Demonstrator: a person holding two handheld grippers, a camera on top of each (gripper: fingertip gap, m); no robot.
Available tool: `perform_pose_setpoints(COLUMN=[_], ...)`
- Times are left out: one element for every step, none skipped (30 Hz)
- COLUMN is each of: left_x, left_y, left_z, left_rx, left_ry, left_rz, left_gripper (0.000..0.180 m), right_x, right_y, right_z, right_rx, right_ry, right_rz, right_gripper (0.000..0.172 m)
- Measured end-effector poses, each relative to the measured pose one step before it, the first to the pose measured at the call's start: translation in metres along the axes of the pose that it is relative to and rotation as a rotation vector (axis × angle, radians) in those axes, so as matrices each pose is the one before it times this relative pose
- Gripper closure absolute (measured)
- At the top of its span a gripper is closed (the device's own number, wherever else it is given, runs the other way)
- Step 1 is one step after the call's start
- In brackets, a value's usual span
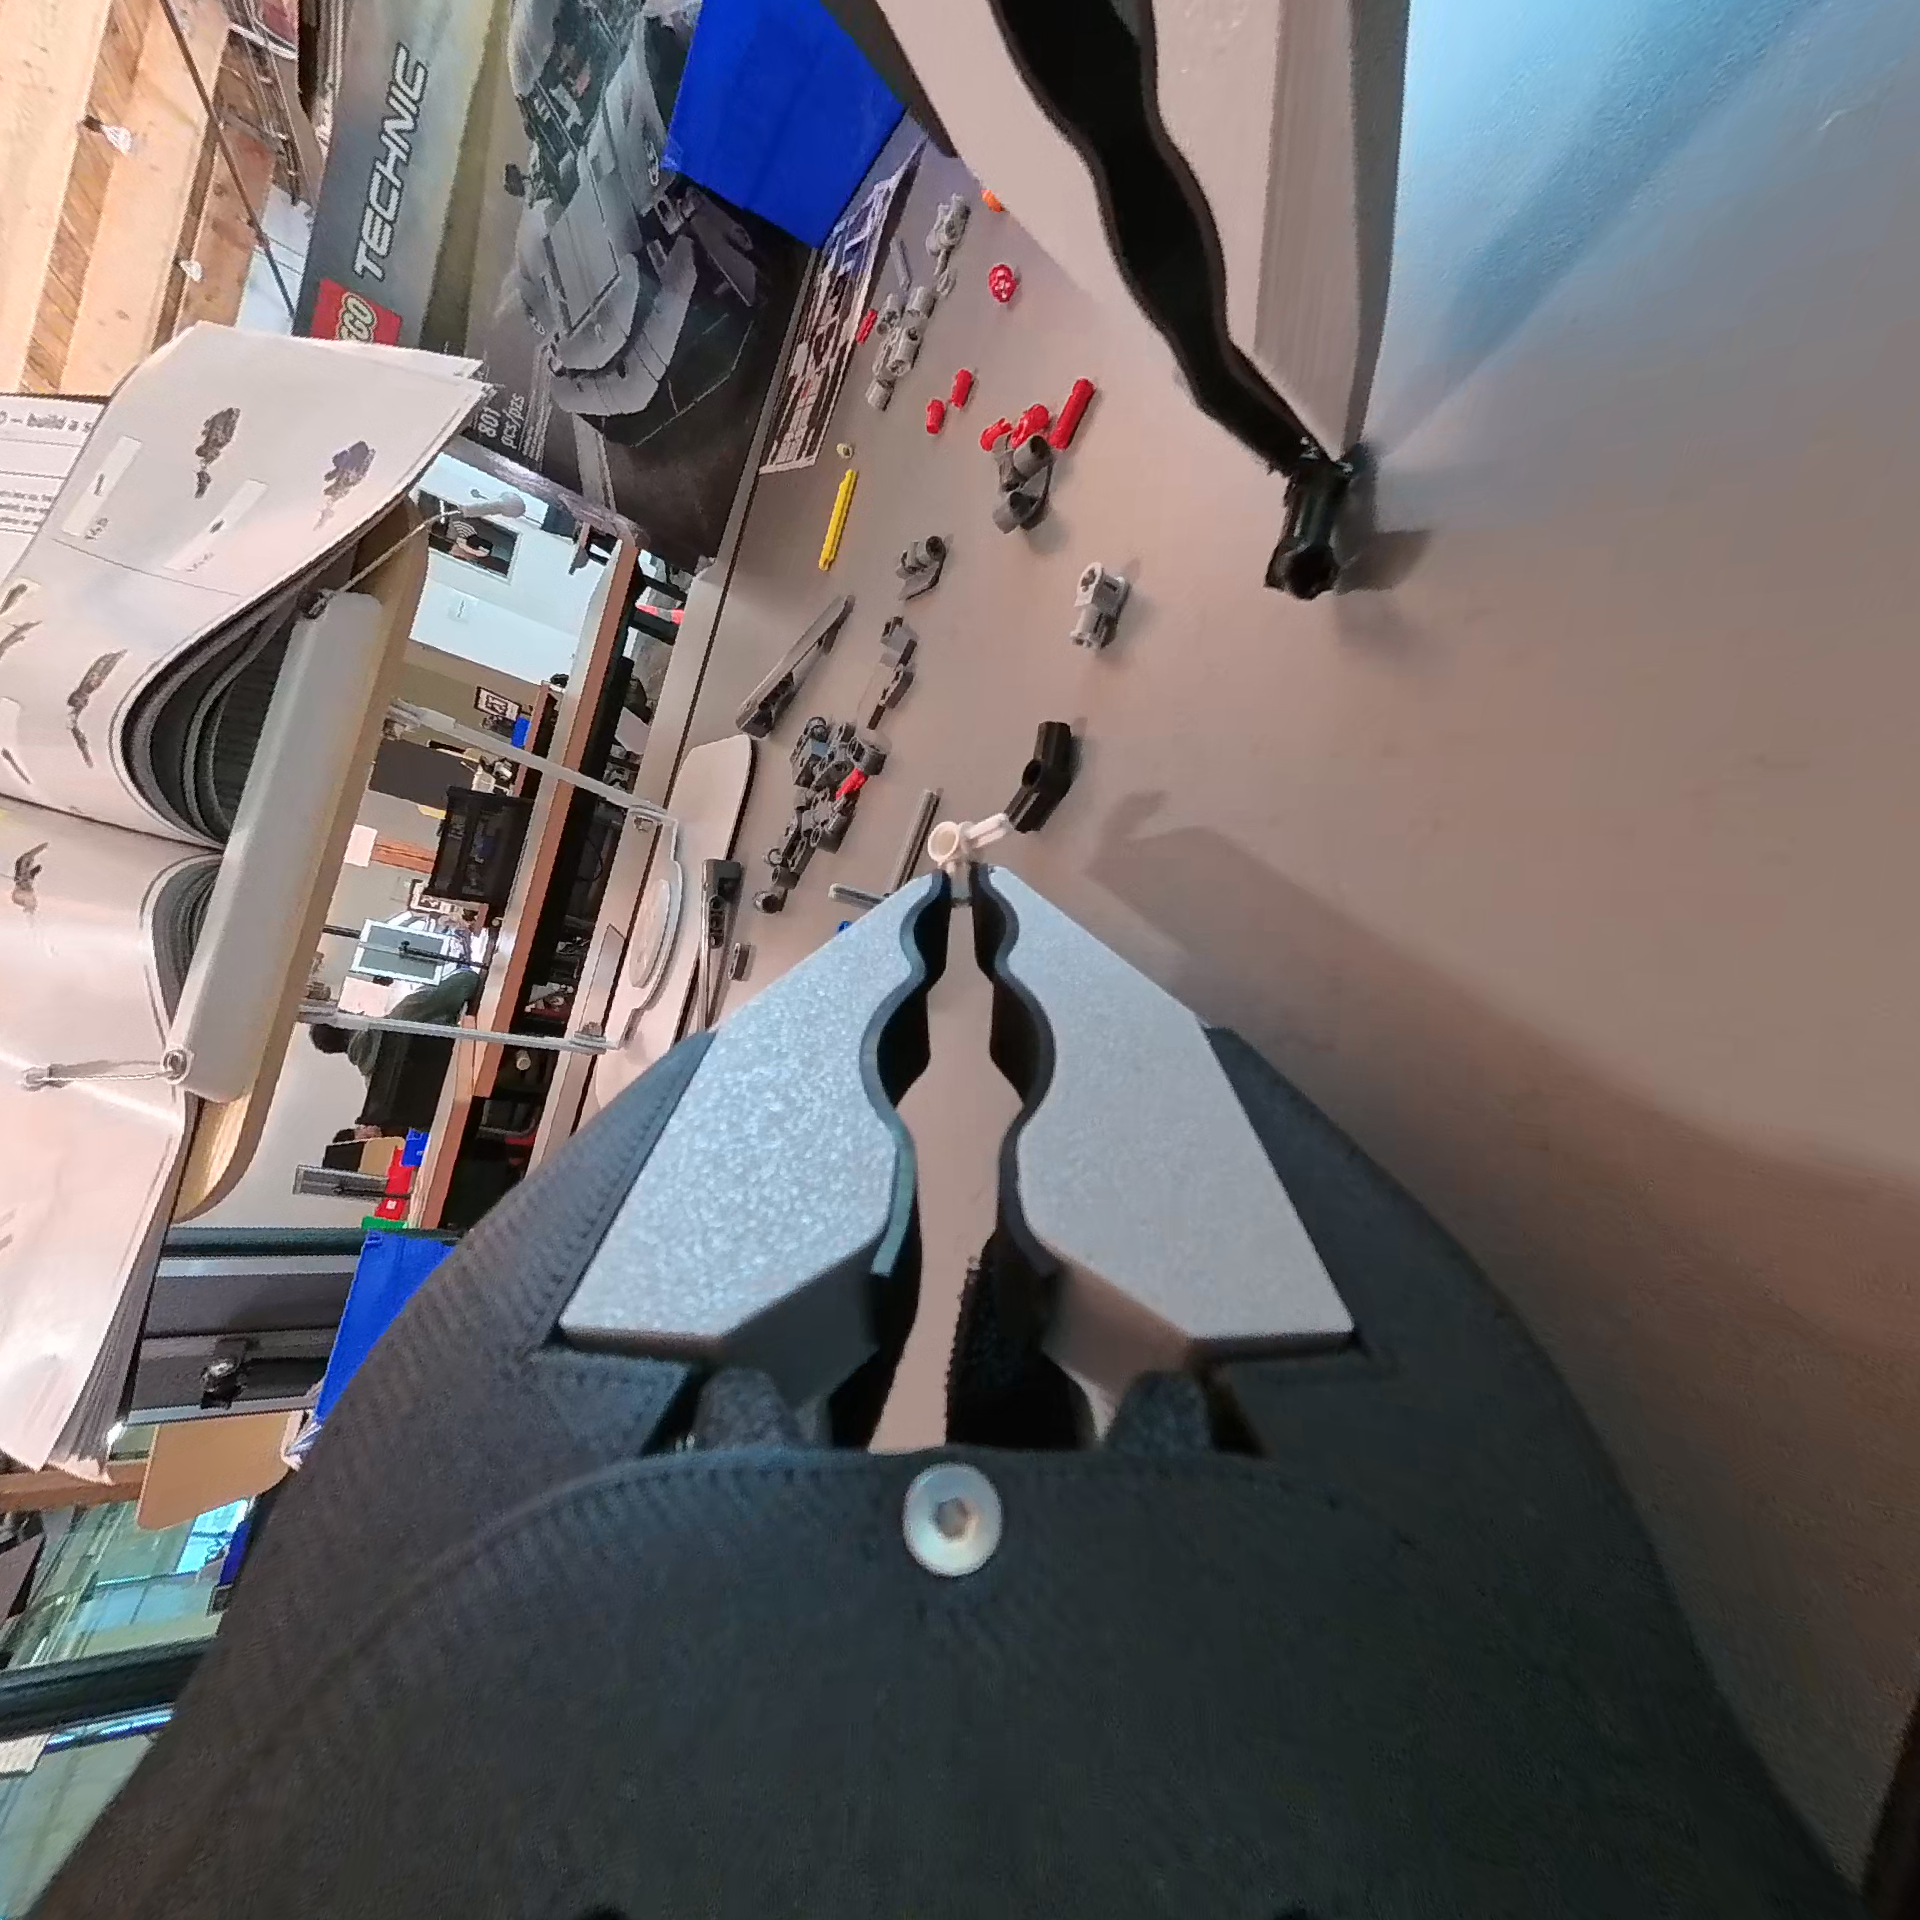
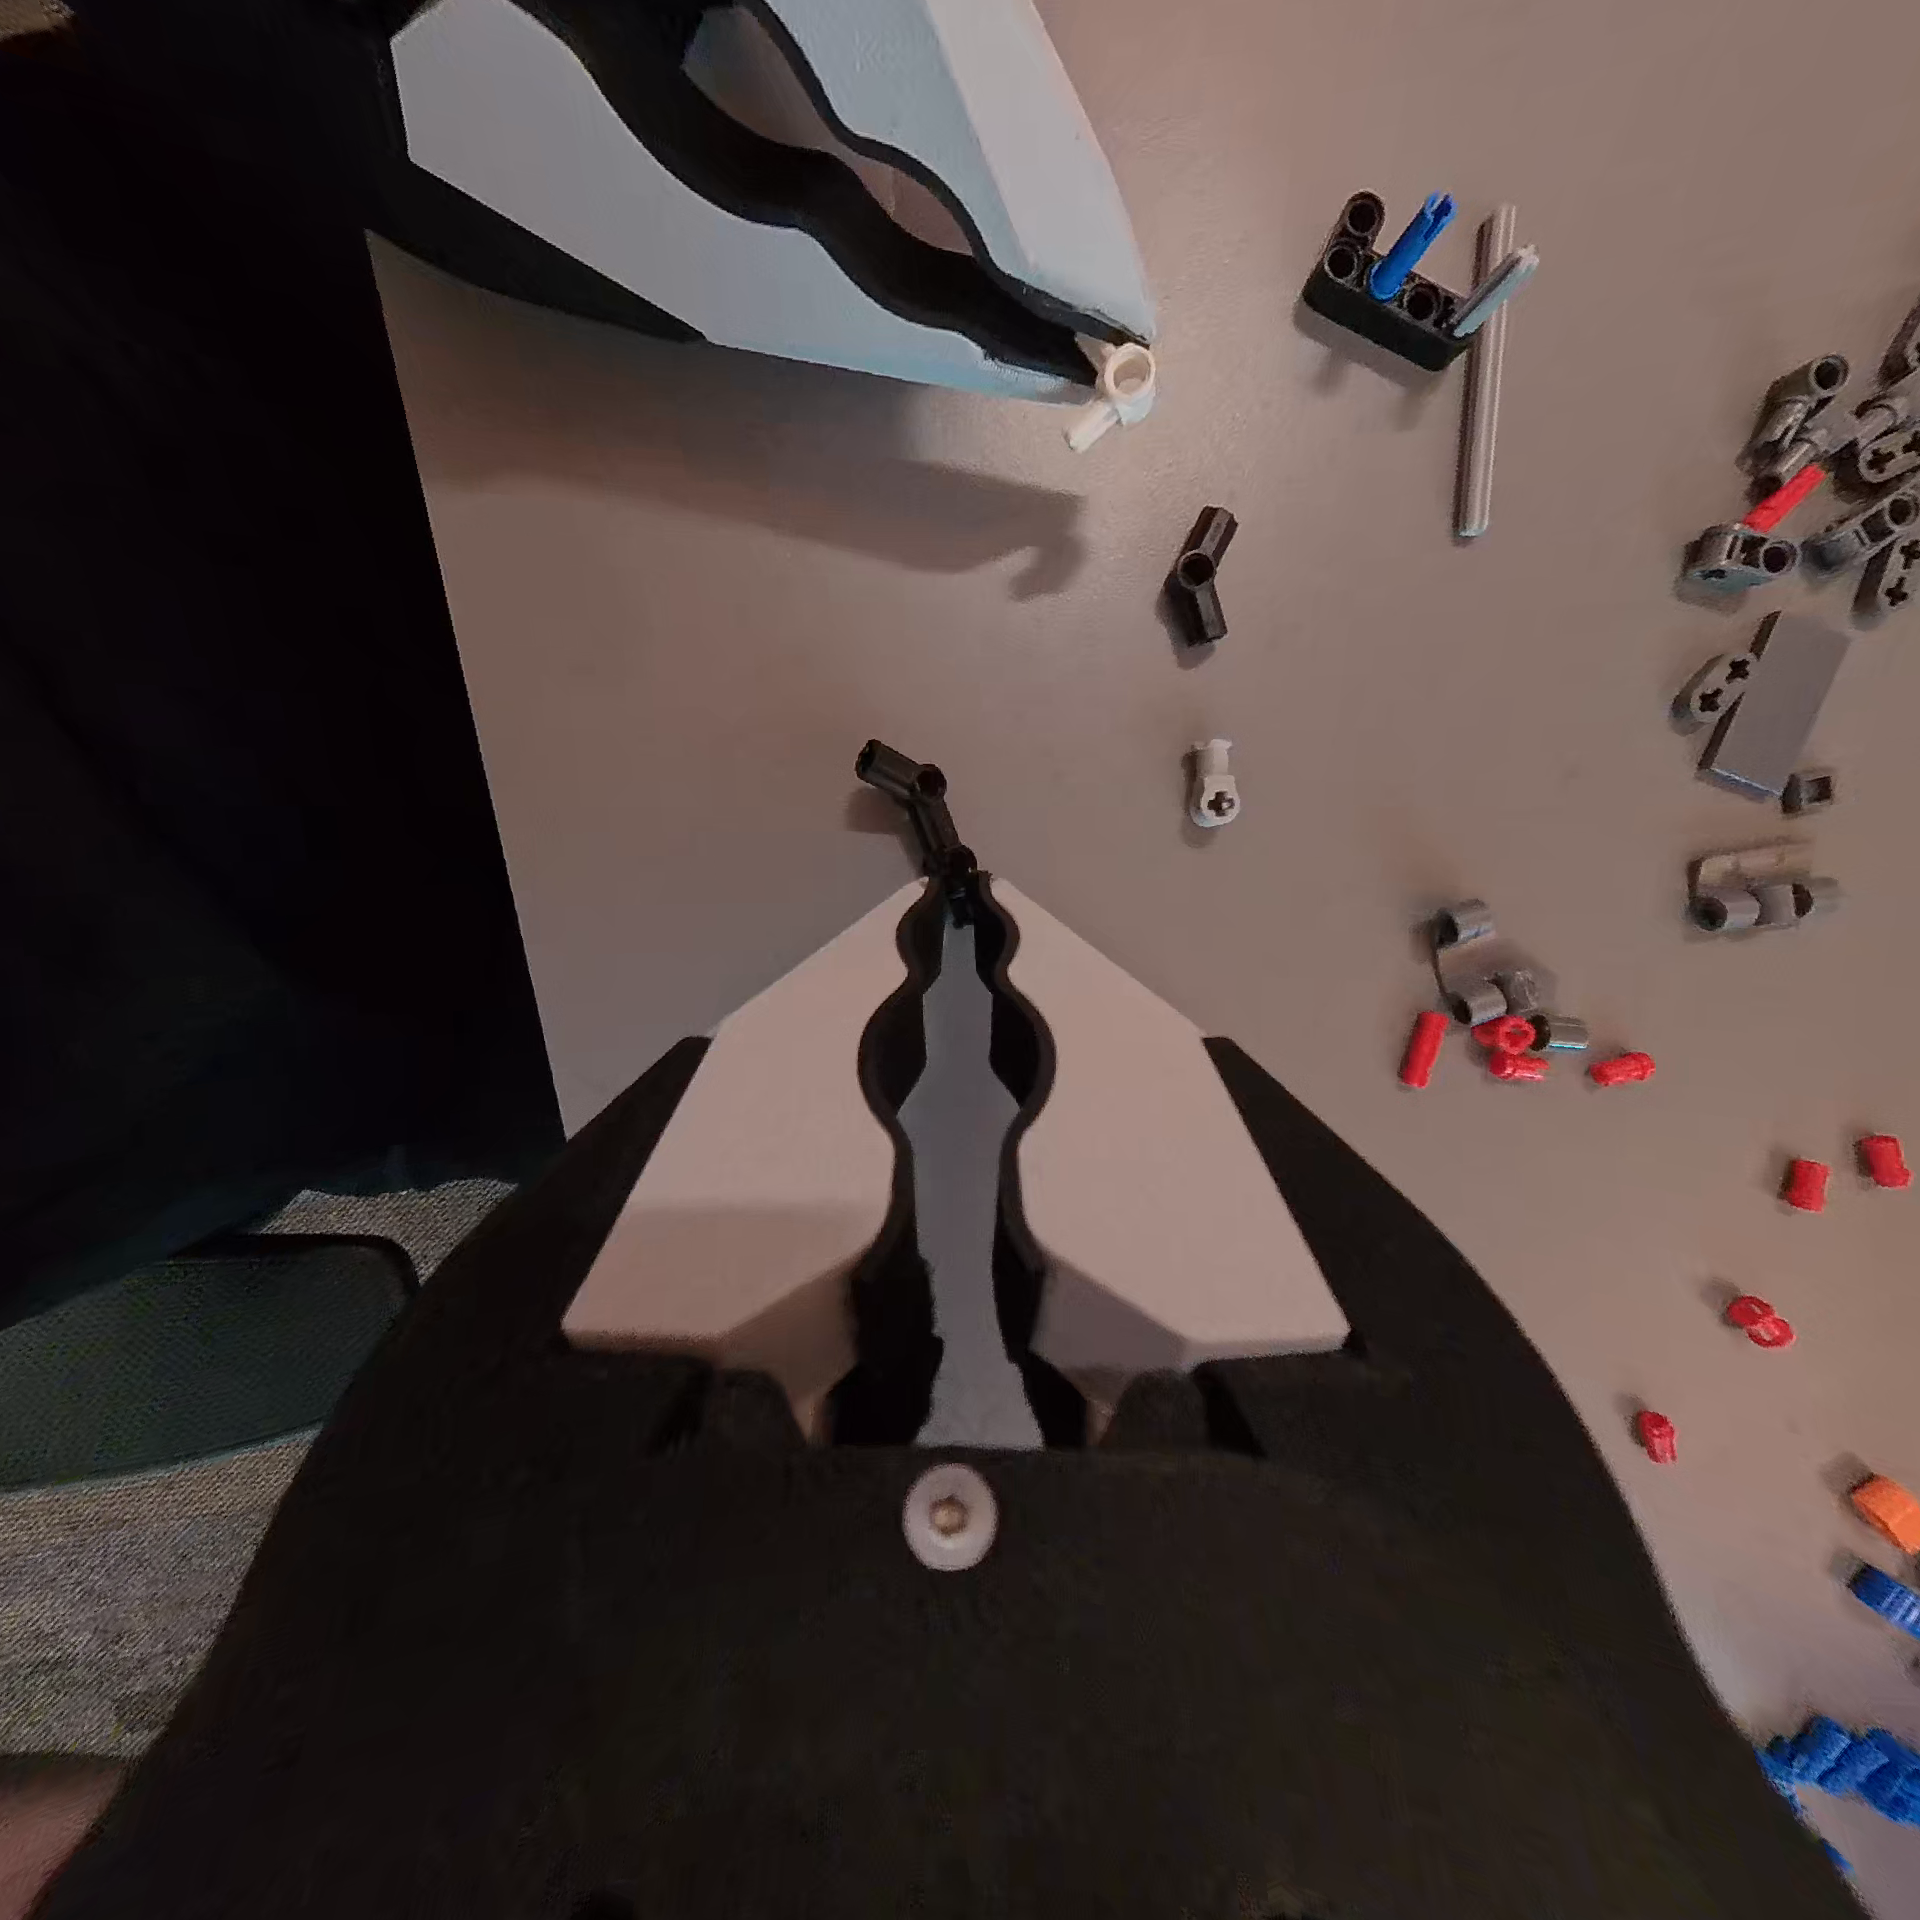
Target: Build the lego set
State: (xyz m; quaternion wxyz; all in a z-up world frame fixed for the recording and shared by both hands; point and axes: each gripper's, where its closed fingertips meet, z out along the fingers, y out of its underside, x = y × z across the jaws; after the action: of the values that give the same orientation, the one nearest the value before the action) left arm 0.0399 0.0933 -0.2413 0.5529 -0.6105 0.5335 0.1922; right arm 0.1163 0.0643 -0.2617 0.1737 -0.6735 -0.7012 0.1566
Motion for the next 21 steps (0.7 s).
perform_pose_setpoints(left_x=[0.00003,0.00007,-0.00005,0.00002,0.00005,0.00019,0.00004,-0.00003,-0.00003,0.0,0.0001,0.00021,0.00009,0.00003,-0.00003,-0.00006,0.00007,-0.00017,-0.00009,-0.00004,0.00002], left_y=[0.00001,-0.00007,0.00009,-0.00007,0.00014,0.0002,0.0001,-0.00008,-0.00013,0.0001,0.0001,0.00012,0.00002,-0.0001,0.00001,-0.00016,-0.00014,-0.00014,-0.00023,-0.00023,-0.00016], left_z=[-0.00005,-0.00011,-0.00023,-0.00006,0.00011,0.00019,0.0,-0.0001,-0.00008,-0.00004,0.0001,0.00014,0.00009,-0.0001,-0.00009,-0.00016,-0.00021,-0.00021,-0.00022,-0.00022,-0.00012], left_rx=[0.0001,0.0006,0.0003,0.0004,-0.0014,-0.0017,-0.0004,0.0007,0.0011,-0.0001,-0.0008,-0.0007,0.0,0.0003,0.001,0.0011,0.0012,0.0019,0.0022,0.0022,0.001], left_ry=[-0.0003,-0.0004,-0.0004,-0.0002,0.0007,0.0008,0.0001,0.0002,0.0,0.0002,0.0005,0.0007,0.001,0.0003,-0.0001,-0.0001,-0.0001,-0.0002,0.0004,0.0009,0.0011], left_rz=[0.0008,0.0007,0.0002,0.0,0.0,0.0009,0.0008,-0.0004,-0.0006,0.0,0.0007,0.0007,0.0002,-0.0004,0.0,0.0002,0.0001,-0.0006,-0.0017,-0.0015,-0.0005], left_gripper=[0.178,0.178,0.178,0.178,0.178,0.178,0.178,0.178,0.178,0.178,0.178,0.178,0.178,0.178,0.178,0.178,0.178,0.178,0.178,0.178,0.178], right_x=[-0.0002,0.00055,0.00053,-0.00083,-0.00251,-0.00204,-0.00052,-0.00165,-0.00218,-0.00011,0.00106,0.00025,0.00009,0.00324,0.0043,0.00253,0.00204,0.00117,0.00044,0.00173,-0.00061], right_y=[0.00063,0.00078,0.00035,0.00038,0.00094,0.00124,0.00127,0.0007,0.00063,0.00022,-0.00112,-0.00176,-0.00217,-0.00244,-0.00099,-0.00064,-0.00278,-0.00455,-0.00272,-0.00096,-0.00137], right_z=[-0.00041,-0.00093,-0.00113,-0.00086,-0.00016,0.00038,0.00065,0.00013,-0.00023,-0.00001,0.00035,0.00104,0.00131,0.00104,0.00082,0.00014,-0.00121,-0.00278,-0.00334,-0.00365,-0.00376], right_rx=[-0.0078,-0.0075,-0.004,-0.0032,-0.0055,-0.0081,-0.0116,-0.0121,-0.017,-0.0207,-0.0184,-0.0181,-0.0157,-0.0126,-0.0186,-0.0152,0.006,0.0244,0.0206,0.0167,0.0255], right_ry=[-0.0064,-0.0036,-0.0083,-0.0225,-0.0373,-0.0351,-0.0282,-0.0348,-0.0329,-0.0182,-0.0142,-0.0228,-0.0219,0.0001,0.0094,0.0093,0.0193,0.0225,0.0235,0.0408,0.0379], right_rz=[-0.0009,-0.0005,0.0045,0.007,0.0031,-0.0012,0.0009,0.0013,-0.0078,-0.0097,0.0,0.0064,0.0016,0.001,0.0074,-0.0017,-0.0164,-0.0128,-0.0057,-0.0142,-0.0304], right_gripper=[0.169,0.169,0.17,0.17,0.17,0.17,0.169,0.17,0.17,0.17,0.17,0.169,0.168,0.166,0.165,0.162,0.158,0.152,0.152,0.151,0.151])
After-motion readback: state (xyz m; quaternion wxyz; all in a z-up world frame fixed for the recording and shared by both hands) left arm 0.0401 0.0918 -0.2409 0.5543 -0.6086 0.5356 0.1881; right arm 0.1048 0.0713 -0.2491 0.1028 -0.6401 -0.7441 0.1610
